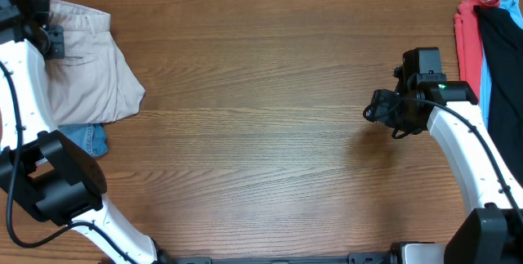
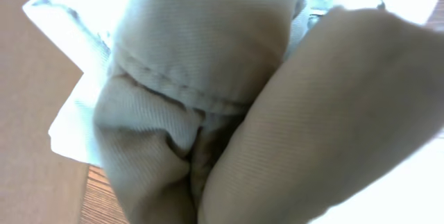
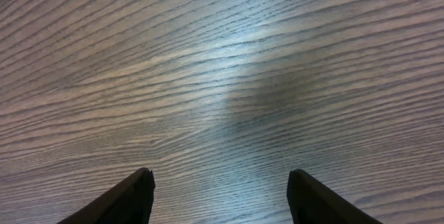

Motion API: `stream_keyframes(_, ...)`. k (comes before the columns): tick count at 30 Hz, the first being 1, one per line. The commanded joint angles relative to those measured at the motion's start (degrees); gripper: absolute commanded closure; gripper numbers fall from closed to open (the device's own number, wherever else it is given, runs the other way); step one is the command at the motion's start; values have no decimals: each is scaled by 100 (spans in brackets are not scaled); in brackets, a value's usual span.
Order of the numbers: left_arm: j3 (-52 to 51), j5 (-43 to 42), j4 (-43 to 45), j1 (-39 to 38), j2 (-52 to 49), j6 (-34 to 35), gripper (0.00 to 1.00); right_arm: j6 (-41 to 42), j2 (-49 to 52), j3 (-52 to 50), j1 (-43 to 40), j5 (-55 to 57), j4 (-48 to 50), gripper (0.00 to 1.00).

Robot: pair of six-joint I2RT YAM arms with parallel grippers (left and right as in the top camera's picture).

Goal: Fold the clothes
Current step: 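Carry the folded shorts left with the left gripper onto the jeans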

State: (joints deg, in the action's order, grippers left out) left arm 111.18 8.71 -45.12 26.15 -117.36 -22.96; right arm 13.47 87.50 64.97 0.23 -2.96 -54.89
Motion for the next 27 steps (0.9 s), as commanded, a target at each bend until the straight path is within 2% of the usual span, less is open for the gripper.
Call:
stream_keyframes(1,72,20,247,262,-9,-195,96,0,-50,90,-20,35,33,35)
stream_keyframes(6,72,-529,339,509,-140,-391,96,0,-50,90,-20,33,22,35)
stream_keyframes(10,72,-535,378,654,-358,-387,96,2,-50,90,-20,33,9,35)
stream_keyframes(15,72,-533,516,758,-549,-382,90,0,-50,90,-20,33,4,35)
stream_keyframes(18,72,-514,605,820,-610,-380,73,0,-50,90,-20,33,0,35)
stream_keyframes(19,72,-509,623,844,-612,-372,64,0,-50,90,-22,33,0,35)
stream_keyframes(20,72,-476,654,881,-612,-291,47,2,-50,90,-20,33,-4,35)
stream_keyframes(21,72,-275,737,916,-610,-72,8,0,-50,90,-20,33,-11,35)
stream_keyframes(22,74,59,826,944,-608,229,0,0,-50,90,-20,33,-13,35)
stream_keyframes(24,83,772,896,973,-566,988,0,0,-50,90,-20,33,-24,35)
stream_keyframes(27,92,802,734,966,-422,1062,0,-2,-50,90,-20,35,-4,35)
